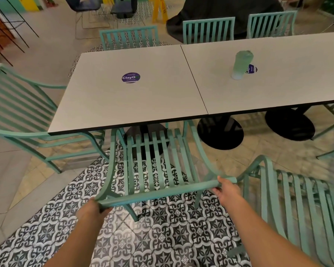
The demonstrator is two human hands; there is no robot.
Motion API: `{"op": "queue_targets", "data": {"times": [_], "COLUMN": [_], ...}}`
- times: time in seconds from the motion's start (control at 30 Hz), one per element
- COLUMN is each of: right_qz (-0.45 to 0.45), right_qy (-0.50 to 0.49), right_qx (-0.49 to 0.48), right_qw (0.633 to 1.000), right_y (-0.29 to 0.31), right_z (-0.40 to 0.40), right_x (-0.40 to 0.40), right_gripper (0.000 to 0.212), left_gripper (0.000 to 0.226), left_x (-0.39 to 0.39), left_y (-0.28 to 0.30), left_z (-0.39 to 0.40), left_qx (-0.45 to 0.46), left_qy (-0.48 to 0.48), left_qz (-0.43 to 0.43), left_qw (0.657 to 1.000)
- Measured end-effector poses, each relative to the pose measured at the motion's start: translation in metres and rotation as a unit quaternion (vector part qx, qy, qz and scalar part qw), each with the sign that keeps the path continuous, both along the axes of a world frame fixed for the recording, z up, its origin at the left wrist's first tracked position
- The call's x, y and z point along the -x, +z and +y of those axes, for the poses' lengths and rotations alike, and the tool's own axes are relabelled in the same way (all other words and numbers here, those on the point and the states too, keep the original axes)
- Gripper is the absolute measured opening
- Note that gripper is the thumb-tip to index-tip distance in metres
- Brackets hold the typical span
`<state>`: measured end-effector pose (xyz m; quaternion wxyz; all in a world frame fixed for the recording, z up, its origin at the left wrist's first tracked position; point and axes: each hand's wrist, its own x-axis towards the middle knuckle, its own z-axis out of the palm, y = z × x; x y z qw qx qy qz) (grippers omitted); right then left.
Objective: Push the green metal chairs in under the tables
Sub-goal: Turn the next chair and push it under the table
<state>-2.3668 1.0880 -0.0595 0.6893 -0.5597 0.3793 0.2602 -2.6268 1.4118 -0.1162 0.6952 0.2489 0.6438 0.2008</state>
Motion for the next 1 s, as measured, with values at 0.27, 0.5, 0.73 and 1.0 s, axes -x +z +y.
{"op": "queue_targets", "data": {"times": [0.27,0.5,0.73,1.0], "right_qz": [0.002,-0.002,-0.008,-0.123], "right_qy": [0.009,0.018,0.021,0.14], "right_qx": [-0.011,0.016,0.01,0.227], "right_qw": [1.0,1.0,1.0,0.956], "right_y": [0.002,0.003,0.01,0.022], "right_z": [-0.001,-0.003,-0.003,-0.031], "right_x": [0.0,-0.003,0.0,0.044], "right_gripper": [0.036,0.023,0.015,0.041], "left_gripper": [0.025,0.033,0.035,0.055], "left_x": [-0.012,-0.01,-0.006,-0.01], "left_y": [0.072,0.077,0.08,0.092], "left_z": [-0.032,-0.035,-0.029,-0.029], "left_qx": [0.018,-0.009,0.015,-0.332], "left_qy": [0.066,0.02,-0.033,-0.347], "left_qz": [0.077,0.098,0.165,0.393], "left_qw": [0.995,0.995,0.986,0.784]}}
